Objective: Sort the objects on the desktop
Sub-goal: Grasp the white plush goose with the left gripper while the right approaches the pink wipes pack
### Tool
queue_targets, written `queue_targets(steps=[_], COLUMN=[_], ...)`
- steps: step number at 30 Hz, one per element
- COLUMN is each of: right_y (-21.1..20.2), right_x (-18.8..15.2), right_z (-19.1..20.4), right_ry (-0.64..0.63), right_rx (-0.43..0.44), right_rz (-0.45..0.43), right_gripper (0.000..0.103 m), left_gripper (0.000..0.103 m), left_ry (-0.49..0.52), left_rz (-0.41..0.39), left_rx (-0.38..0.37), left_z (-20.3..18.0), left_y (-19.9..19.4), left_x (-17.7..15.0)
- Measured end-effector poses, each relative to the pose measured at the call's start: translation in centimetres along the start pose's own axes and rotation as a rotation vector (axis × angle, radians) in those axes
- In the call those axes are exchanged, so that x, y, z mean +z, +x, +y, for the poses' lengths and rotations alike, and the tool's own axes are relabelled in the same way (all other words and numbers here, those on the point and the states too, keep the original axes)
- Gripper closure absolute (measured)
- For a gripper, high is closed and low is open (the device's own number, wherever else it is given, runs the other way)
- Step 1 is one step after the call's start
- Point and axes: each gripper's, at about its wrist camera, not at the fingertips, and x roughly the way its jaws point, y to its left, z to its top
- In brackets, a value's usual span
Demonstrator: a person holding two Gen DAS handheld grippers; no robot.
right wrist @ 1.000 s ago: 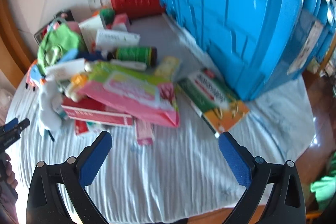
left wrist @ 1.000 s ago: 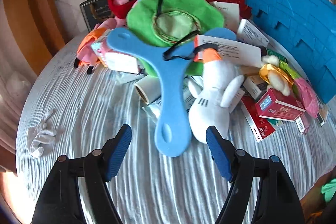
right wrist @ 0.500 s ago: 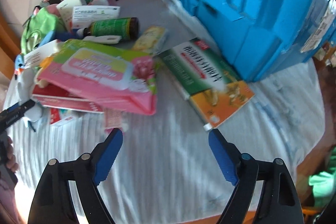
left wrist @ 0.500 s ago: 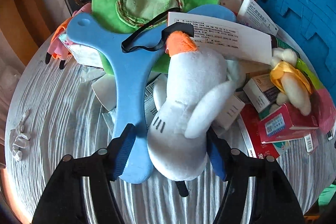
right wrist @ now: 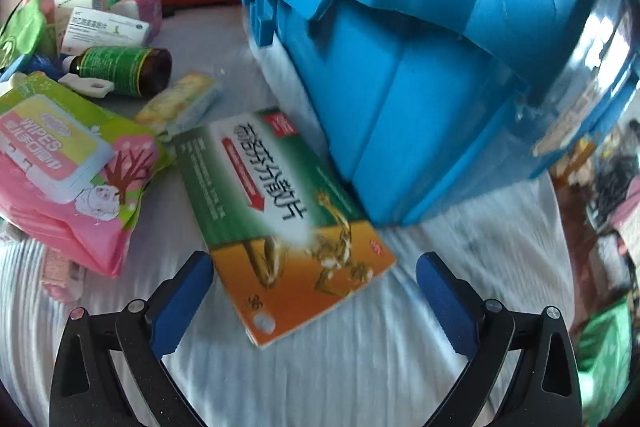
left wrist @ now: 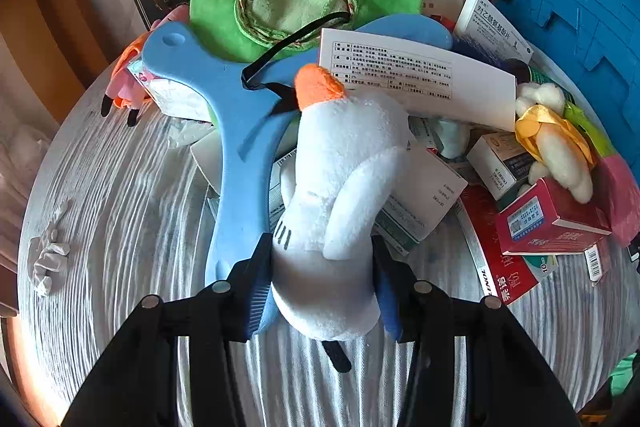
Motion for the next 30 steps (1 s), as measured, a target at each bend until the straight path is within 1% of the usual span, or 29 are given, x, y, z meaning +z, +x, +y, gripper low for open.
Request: queue_targets(steps=[2,3,5,6,9,10,11,13,14,16,17,18,19,21,23,24,26,27,30], right_y=[0.7,0.9,1.5,1.8,1.6,1.2,0.8,-0.6,-1.5,-3.4,-3.9,-4.5,-4.9,-5.8,-6.8,-7.2,-8.2,-8.0,-7.5], right_x=[-0.6,-0.9,-0.8,-0.5,-0.5,-0.5,-0.6,-0.9,-1.3,-2.2,-2.4,-2.6,-2.5,-1.9,-0.7,-0.1,1.4,2.4,3.3], right_z=[0.2,-0.1,-1.4,-1.7,-1.6,-1.3,-0.9,1.0,2.4,5.4,6.1,6.8,7.0,6.8,6.8,7.1,8.2,9.2,11.3], right_ry=[0.012,0.05,0.121,0.14,0.123,0.112,0.096,0.041,-0.001,-0.064,-0.073,-0.073,-0.067,-0.077,-0.114,-0.135,-0.175,-0.19,-0.257], right_rx=[0.038,0.083,0.12,0.103,0.115,0.127,0.139,0.192,0.23,0.321,0.339,0.342,0.33,0.284,0.252,0.243,0.24,0.241,0.23], right_rz=[0.046,0.042,0.051,0.059,0.057,0.054,0.057,0.067,0.077,0.099,0.104,0.104,0.097,0.061,0.016,-0.003,-0.045,-0.059,-0.089], right_gripper=[0.0,0.0,0.0,0.0,0.0,0.002,0.008,0.03,0.033,0.035,0.035,0.034,0.029,0.023,0.023,0.023,0.023,0.023,0.023], left_gripper=[0.057,0.057,0.057,0.057,0.057,0.057,0.057,0.057,0.057,0.057,0.058,0.058,0.058,0.059,0.059,0.059,0.059,0.059,0.059], left_ry=[0.0,-0.003,-0.007,-0.01,-0.02,-0.024,-0.025,-0.022,-0.023,-0.021,-0.02,-0.02,-0.02,-0.027,-0.037,-0.045,-0.056,-0.065,-0.078], left_rz=[0.003,0.003,0.003,0.004,0.002,0.0,-0.001,0.002,0.004,0.008,0.01,0.011,0.012,-0.004,-0.033,-0.061,-0.1,-0.119,-0.152], left_rx=[0.008,0.009,0.01,0.01,0.007,0.008,0.009,0.009,0.008,0.009,0.011,0.012,0.013,0.01,0.008,0.008,0.01,0.005,-0.01], left_z=[-0.2,-0.2,-0.2,-0.2,0.0,-0.1,-0.1,-0.1,-0.1,0.2,0.3,0.4,0.6,1.3,1.8,2.0,2.3,2.6,2.9], left_y=[0.0,0.0,0.1,0.1,0.2,0.1,0.1,-0.1,-0.2,-0.4,-0.5,-0.6,-0.8,-1.6,-2.6,-3.5,-4.6,-5.2,-6.4], left_x=[0.0,0.0,0.1,0.1,0.2,0.2,0.1,-0.1,-0.2,-0.6,-0.8,-1.0,-1.1,-1.2,-1.0,-0.7,-0.3,0.0,0.7])
